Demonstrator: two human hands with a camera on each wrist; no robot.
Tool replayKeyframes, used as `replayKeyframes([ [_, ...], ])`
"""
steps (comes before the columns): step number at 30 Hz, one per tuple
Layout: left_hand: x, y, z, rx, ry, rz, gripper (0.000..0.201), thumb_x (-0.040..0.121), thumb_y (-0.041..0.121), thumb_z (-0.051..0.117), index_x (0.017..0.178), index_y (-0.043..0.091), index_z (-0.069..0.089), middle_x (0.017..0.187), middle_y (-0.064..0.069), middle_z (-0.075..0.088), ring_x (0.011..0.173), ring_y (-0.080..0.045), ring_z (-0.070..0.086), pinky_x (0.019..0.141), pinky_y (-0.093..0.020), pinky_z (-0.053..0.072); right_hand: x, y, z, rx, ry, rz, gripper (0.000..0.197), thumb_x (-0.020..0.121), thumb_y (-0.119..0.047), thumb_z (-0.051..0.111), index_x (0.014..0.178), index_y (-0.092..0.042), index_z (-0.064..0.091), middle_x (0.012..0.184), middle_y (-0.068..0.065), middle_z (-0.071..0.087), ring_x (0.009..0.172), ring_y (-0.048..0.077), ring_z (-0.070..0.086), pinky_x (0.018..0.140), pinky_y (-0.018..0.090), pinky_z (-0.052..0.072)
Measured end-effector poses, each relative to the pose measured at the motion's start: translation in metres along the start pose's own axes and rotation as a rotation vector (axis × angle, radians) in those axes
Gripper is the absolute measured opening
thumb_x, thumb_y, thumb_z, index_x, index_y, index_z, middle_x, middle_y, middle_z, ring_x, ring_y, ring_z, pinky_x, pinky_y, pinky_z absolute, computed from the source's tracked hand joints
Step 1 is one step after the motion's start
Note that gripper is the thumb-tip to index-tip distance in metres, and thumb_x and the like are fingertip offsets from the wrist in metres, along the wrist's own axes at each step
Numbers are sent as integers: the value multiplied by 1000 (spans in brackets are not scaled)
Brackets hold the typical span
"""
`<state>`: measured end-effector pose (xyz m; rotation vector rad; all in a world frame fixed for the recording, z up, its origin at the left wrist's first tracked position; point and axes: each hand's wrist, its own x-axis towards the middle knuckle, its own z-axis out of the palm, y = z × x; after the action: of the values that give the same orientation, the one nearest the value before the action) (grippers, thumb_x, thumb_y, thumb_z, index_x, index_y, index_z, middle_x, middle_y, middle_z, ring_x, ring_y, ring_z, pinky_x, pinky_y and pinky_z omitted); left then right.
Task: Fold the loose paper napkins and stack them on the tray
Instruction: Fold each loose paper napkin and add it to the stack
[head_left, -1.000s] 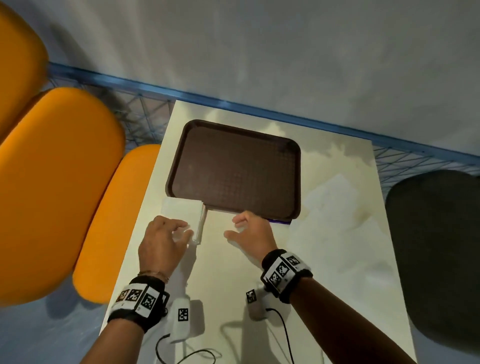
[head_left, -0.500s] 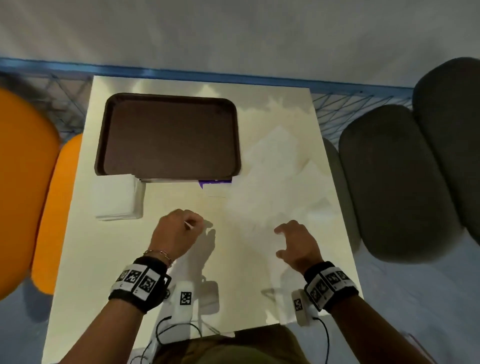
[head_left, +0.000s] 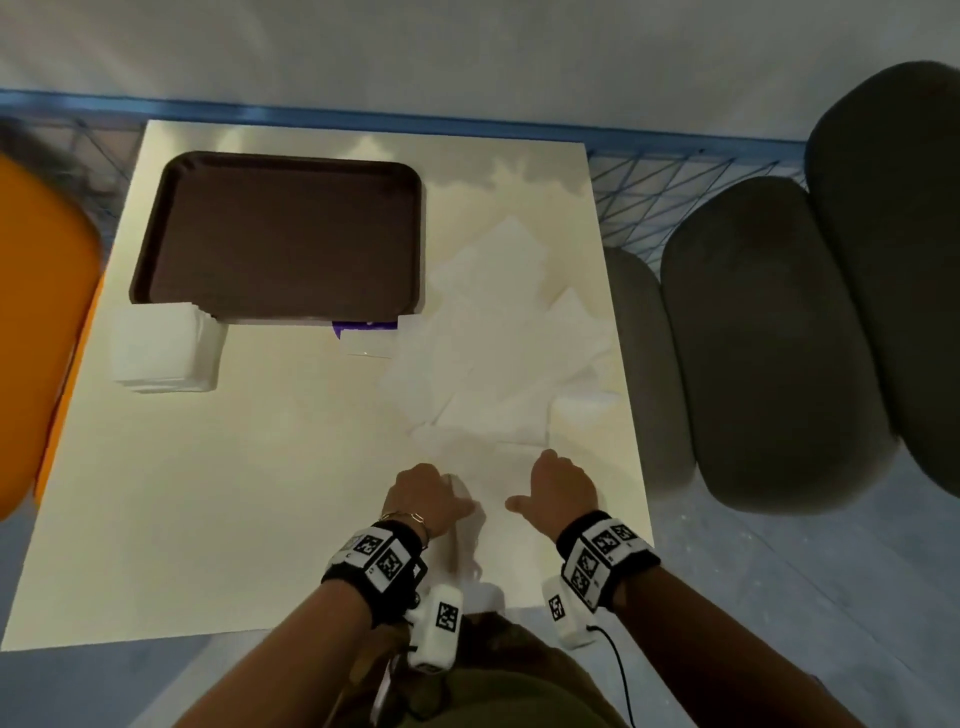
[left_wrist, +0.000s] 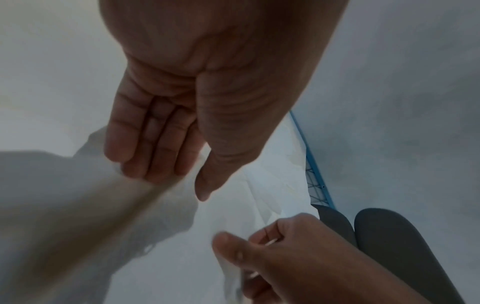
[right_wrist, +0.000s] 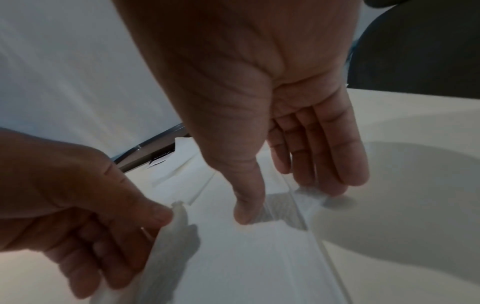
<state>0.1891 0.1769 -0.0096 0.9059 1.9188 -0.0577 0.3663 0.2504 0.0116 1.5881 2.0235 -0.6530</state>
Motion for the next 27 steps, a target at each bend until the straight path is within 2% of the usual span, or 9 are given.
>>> replayKeyframes([
  [3,-2,9,18,-147,30,-62,59,69,56,87,103,11,69,98,-3,68,90,-23,64,66,-27,46,2,-1,2,85,-2,-12,72,93,-50,76,137,-1,48,136,14,61,126,30,62,99,35,50],
  [6,-7,12,28,-300,78,-109,45,72,44,90,94,9,71,94,-8,73,85,-25,69,64,-31,55,5,-1,7,174,-10,-17,70,88,-49,80,132,-3,51,130,13,66,121,30,64,95,35,51],
  [9,-10,4,27,-445,106,-139,34,74,33,92,76,6,72,75,-5,75,65,-22,73,62,-31,63,5,4,8,233,-16,-37,67,85,-50,82,128,-7,54,125,10,68,115,29,66,90,34,50],
  [12,-18,-12,17,-528,180,-129,44,69,34,96,59,14,58,53,6,60,47,-13,60,51,-21,52,5,11,4,266,-44,-58,63,86,-50,83,127,-11,58,125,5,68,116,26,66,91,33,49],
  [16,-27,-42,-5,-542,220,-76,48,65,42,97,67,6,66,62,1,62,59,-17,54,61,-28,48,3,15,-10,331,-85,-117,53,84,-51,86,119,-16,66,119,-1,70,113,20,66,91,29,51],
  [19,-49,-51,-32,-716,108,-7,36,71,33,96,71,9,68,72,-2,66,66,-20,57,65,-32,48,-1,7,-25,469,-248,-235,51,76,-53,92,107,-16,75,101,-2,76,96,15,71,89,34,59],
  [21,-69,-49,-52,-889,-8,38,33,77,28,92,86,1,75,96,-9,78,83,-31,73,82,-41,60,-8,-4,-37,585,-401,-310,49,73,-54,93,100,-16,78,93,3,80,88,20,75,84,37,62],
  [23,-86,-45,-69,-1066,-65,61,46,80,25,87,113,-5,75,114,-23,76,109,-44,72,102,-57,56,-18,-16,-50,660,-509,-380,44,74,-58,91,92,-19,79,92,5,81,94,25,77,84,37,63],
  [27,-110,-39,-95,-1266,-12,113,39,92,17,73,125,-3,71,122,-25,73,113,-43,70,106,-55,52,-32,-41,-78,902,-592,-451,34,85,-41,88,87,-11,73,94,12,79,90,25,77,91,38,63],
])
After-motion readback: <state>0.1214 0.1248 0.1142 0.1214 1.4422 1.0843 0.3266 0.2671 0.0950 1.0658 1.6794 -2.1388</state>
